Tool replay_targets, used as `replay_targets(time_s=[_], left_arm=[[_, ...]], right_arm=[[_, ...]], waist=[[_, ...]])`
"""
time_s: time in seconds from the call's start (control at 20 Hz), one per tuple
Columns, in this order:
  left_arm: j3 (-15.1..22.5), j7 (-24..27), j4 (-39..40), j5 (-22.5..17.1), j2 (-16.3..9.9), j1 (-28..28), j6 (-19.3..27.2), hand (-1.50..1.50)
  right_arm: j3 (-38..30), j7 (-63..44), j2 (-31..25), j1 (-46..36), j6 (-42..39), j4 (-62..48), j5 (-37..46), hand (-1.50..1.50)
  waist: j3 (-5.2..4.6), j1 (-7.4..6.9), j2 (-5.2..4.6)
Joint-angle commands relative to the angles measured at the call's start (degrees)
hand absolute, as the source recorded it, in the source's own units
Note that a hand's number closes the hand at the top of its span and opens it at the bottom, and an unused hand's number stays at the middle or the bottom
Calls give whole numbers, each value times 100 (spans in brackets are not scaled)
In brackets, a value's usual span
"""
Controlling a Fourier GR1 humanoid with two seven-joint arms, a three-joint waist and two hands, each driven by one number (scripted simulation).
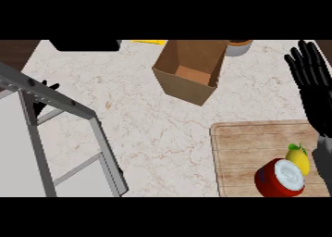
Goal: Pick the can from the cutting board and place it in the cardboard box
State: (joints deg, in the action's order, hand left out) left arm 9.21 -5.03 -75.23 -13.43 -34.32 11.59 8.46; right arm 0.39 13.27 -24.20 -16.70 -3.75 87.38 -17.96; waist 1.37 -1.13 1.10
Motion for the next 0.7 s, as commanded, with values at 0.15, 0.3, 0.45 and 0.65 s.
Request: replay_targets(time_s=[0.15,0.3,0.45,0.65], left_arm=[[-282,2336,3398,-193,-160,1043,-1222,0],[-803,2241,2737,-61,1066,745,-2556,0],[-642,1556,3595,39,565,1370,-1562,0],[-333,1065,3599,472,477,1562,-248,0]], right_arm=[[-325,-620,127,938,587,-234,-139,-150],[181,-583,-1244,1040,250,-255,1369,-150],[157,-893,-1247,1847,641,-638,1636,-150],[-151,-289,-387,2490,853,-285,854,-150]], waist=[[-45,38,97],[-167,-247,145],[-48,-107,99],[-55,195,183]])
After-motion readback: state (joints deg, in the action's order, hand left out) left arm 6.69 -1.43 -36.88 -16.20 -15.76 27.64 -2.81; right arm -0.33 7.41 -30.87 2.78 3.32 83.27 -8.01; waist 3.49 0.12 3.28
